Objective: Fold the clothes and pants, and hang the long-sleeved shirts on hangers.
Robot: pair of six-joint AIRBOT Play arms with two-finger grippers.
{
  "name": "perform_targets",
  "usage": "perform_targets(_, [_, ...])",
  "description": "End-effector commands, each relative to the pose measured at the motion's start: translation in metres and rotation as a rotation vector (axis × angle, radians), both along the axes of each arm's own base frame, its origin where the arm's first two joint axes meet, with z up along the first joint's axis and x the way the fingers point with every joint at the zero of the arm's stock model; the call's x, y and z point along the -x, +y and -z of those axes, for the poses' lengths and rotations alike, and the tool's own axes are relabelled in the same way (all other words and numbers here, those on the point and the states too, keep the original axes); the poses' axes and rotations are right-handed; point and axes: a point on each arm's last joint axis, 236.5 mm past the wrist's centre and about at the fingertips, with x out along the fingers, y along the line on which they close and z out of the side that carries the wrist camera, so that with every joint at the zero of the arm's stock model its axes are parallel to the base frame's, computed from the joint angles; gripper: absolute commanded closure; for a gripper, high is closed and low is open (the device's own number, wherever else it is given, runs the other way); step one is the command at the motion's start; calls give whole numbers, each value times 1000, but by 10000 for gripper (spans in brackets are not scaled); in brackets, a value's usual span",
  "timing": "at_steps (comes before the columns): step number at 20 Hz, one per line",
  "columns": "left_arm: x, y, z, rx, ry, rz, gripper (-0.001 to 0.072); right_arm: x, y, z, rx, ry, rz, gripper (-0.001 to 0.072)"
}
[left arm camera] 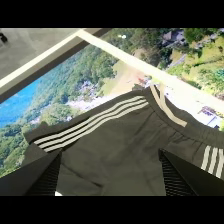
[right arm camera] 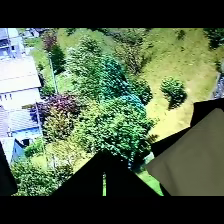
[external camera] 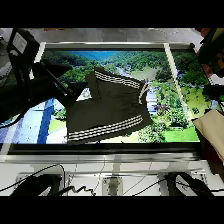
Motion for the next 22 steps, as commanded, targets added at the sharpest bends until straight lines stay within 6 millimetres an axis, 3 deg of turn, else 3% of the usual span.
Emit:
perform_targets(1, [1, -1, 0, 7, 5, 3, 10, -5, 28, 13, -110, 23, -64, 686])
perform_targets(3, [9, -8, 0, 60, 55, 24, 10, 4, 52, 47, -177, 125, -177, 686])
perform_targets(6, [19, -12, 14, 37, 123, 56, 10, 29, 108, 121, -397, 289, -351, 685])
perform_targets(7, [20, -7, 24, -9, 139, 51, 11, 38, 123, 142, -476, 334, -366, 630])
perform_targets(8, [20, 1, 33, -65, 150, 36, 50, 47, 135, 162, -554, 377, -351, 307])
perform_targets(9, [18, 11, 45, -133, 161, 14, 287, 53, 144, 176, -613, 412, -338, 139])
perform_targets(10, [18, 21, 55, -195, 177, -4, 640, 57, 150, 187, -661, 449, -322, 140])
perform_targets(11, [19, 30, 64, -246, 195, -18, 695, 58, 153, 198, -696, 484, -301, 140])
perform_targets(16, [26, 78, 104, -362, 372, -151, 699, 48, 170, 238, -876, 569, -214, 143])
perform_targets(22, [27, 176, 195, -219, 729, -468, 699, 25, 166, 270, -903, 527, -123, 159])
